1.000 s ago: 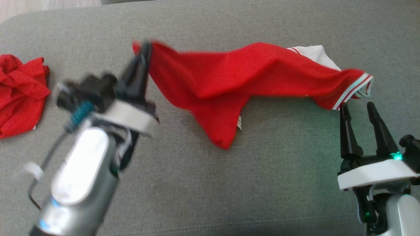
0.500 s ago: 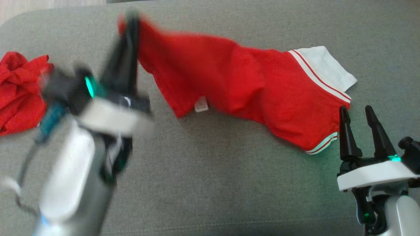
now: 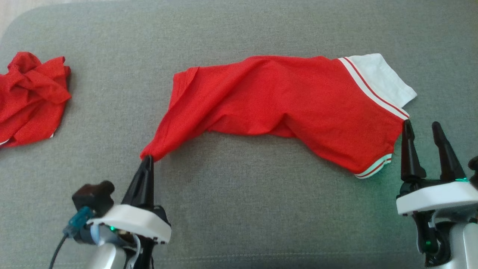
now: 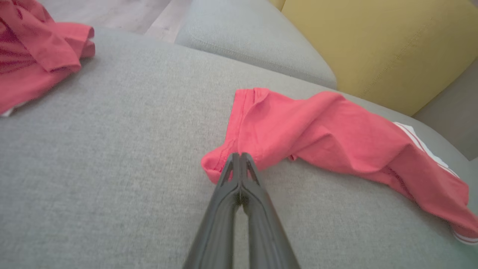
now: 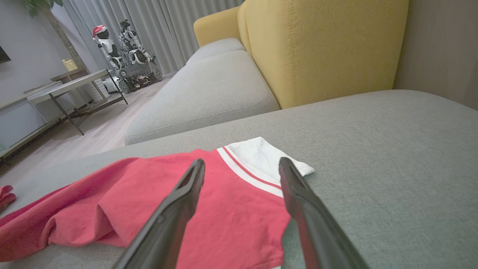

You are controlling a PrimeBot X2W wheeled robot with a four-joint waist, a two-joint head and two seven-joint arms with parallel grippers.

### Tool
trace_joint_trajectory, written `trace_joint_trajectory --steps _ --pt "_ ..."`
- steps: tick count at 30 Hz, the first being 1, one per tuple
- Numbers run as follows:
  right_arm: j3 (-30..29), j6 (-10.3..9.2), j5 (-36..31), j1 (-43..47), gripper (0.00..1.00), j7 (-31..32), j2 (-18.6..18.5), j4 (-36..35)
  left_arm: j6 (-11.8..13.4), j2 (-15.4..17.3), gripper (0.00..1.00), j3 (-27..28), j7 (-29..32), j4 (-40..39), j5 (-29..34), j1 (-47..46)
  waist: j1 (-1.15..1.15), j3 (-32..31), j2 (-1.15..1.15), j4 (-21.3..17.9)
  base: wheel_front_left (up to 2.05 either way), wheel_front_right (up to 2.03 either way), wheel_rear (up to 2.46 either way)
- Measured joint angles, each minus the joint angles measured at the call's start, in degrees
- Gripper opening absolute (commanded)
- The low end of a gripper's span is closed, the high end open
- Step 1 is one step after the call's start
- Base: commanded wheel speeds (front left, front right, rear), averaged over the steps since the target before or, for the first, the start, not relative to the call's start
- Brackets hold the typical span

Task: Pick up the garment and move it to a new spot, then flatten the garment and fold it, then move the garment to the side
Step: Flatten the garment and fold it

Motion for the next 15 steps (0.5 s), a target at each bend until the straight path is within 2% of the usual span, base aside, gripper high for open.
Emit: trace_joint_trajectory --steps 2,3,4,11,15 --pt "-0.80 0.00 -0.01 -0.53 1.00 0.36 0.00 0.55 -0.52 -0.54 0.00 -0.20 -0.07 2.07 -0.27 0.62 0.00 -0.35 0.00 0.06 0.00 0.00 0.00" --pt "-0.87 0.01 -0.01 -0.59 1.00 0.44 0.00 0.58 -0.53 -0.56 0.45 -0.23 -0.07 2.63 -0.43 0.72 0.00 -0.47 0.00 0.03 0.00 0.00 0.00" --pt "-1.04 0.01 -0.02 -0.57 1.00 0.44 0.00 0.62 -0.55 -0.56 1.00 -0.25 -0.08 3.20 -0.71 0.79 0.00 -0.60 0.00 0.03 0.00 0.00 0.00" --pt "-1.81 0.00 -1.81 -0.53 1.00 0.41 0.00 0.21 -0.90 -0.54 1.00 0.01 -2.50 2.44 0.16 0.69 0.00 -1.86 0.00 -0.21 0.00 0.00 0.00" --pt "-1.62 0.01 -3.78 -0.29 1.00 0.41 0.00 -0.87 0.16 -0.30 1.00 0.38 -3.54 -0.74 2.97 0.60 0.00 -3.01 0.00 -0.36 0.00 0.00 0.00"
